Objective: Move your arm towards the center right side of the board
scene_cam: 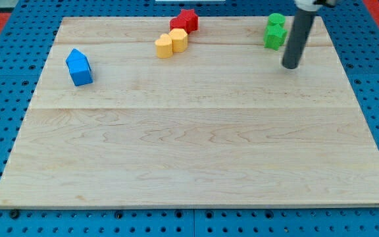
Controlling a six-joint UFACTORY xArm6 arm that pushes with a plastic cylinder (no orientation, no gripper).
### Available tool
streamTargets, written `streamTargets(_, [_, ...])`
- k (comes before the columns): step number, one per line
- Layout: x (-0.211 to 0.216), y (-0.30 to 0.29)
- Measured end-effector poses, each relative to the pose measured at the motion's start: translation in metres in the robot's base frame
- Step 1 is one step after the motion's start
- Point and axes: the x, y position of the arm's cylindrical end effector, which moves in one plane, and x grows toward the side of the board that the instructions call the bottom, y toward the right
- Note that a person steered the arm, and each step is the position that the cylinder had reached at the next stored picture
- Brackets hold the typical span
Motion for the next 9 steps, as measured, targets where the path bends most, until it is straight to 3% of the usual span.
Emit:
streamTargets(1, [0.000,0.028])
streamTargets(9, [0.004,-0.007])
